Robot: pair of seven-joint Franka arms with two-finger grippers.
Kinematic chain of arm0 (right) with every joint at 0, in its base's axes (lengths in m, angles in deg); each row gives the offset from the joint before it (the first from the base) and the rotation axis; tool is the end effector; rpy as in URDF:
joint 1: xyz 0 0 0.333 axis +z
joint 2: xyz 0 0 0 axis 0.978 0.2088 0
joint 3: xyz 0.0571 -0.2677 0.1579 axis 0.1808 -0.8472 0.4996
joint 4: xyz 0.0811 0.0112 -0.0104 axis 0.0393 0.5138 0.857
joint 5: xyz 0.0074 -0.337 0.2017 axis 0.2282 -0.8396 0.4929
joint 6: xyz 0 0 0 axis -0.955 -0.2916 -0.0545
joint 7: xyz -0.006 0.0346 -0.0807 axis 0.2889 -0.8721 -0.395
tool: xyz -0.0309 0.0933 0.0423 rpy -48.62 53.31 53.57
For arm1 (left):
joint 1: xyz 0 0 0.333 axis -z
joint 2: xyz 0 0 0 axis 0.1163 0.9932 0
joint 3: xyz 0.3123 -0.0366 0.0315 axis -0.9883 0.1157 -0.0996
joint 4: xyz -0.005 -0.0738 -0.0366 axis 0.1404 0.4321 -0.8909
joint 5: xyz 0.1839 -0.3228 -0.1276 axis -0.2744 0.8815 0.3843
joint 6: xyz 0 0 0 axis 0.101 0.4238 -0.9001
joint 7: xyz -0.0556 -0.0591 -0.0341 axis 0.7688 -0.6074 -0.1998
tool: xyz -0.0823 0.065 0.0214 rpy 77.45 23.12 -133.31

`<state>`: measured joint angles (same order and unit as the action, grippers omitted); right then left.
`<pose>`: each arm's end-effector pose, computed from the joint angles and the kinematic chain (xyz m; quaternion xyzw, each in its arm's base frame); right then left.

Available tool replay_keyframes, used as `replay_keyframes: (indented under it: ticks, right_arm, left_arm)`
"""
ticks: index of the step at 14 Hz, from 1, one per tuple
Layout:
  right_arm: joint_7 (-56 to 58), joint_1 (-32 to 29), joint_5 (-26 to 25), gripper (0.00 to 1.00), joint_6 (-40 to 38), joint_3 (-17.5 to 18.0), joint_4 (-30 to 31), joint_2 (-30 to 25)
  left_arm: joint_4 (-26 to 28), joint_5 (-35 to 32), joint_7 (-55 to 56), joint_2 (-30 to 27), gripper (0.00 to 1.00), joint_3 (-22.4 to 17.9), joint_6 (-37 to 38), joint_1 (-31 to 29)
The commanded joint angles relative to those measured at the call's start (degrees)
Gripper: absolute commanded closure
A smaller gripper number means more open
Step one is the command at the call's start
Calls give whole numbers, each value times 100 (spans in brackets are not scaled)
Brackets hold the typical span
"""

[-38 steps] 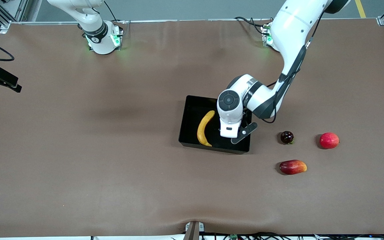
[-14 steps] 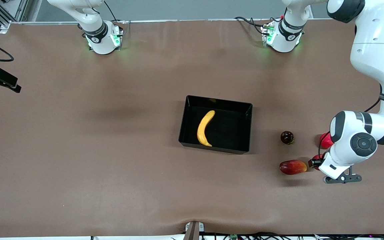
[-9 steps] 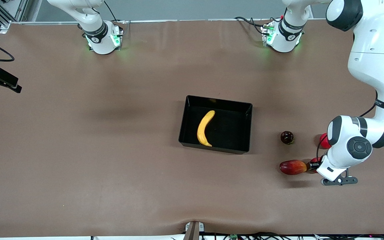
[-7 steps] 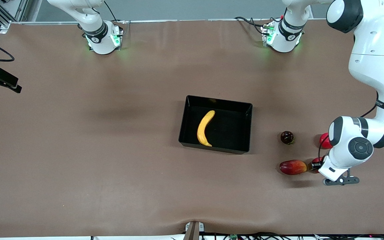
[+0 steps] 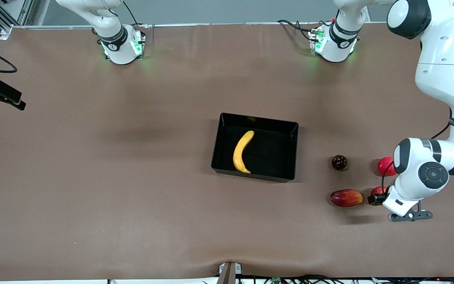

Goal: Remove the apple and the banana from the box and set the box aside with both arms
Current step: 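Move the left gripper back over the banana in the tray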

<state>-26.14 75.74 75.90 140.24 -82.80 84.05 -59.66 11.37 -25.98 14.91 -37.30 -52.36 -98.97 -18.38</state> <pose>0.5513 -0.0337 0.6429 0.9995 -0.0327 0.0013 0.0050 0.7358 0.0424 0.2209 -0.9942 -0.0366 -0.0629 0.0789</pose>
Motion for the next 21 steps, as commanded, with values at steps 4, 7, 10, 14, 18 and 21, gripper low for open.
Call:
replay_keyframes:
  ticks: [4,7,10,14,18,21]
  right_arm:
    - [-20,-95,-32,0,27,74,-35,7]
    - [-20,-95,-41,0,27,74,-35,7]
    - [-20,-95,-41,0,27,74,-35,7]
    - [-28,-122,-32,0,27,74,-35,7]
    - [-28,-122,-32,0,27,74,-35,7]
    - [-28,-139,-32,0,27,74,-35,16]
  left_arm:
    - [134,102,47,-1137,0,865,1699,10]
    - [125,715,187,-1542,0,1463,2482,10]
    - [134,876,1063,-1657,0,2191,2992,71]
    - [222,805,2331,-1605,0,2713,3091,754]
    - [240,359,3375,-1228,0,2695,2680,1679]
    - [240,25,3642,-806,0,2687,1925,1961]
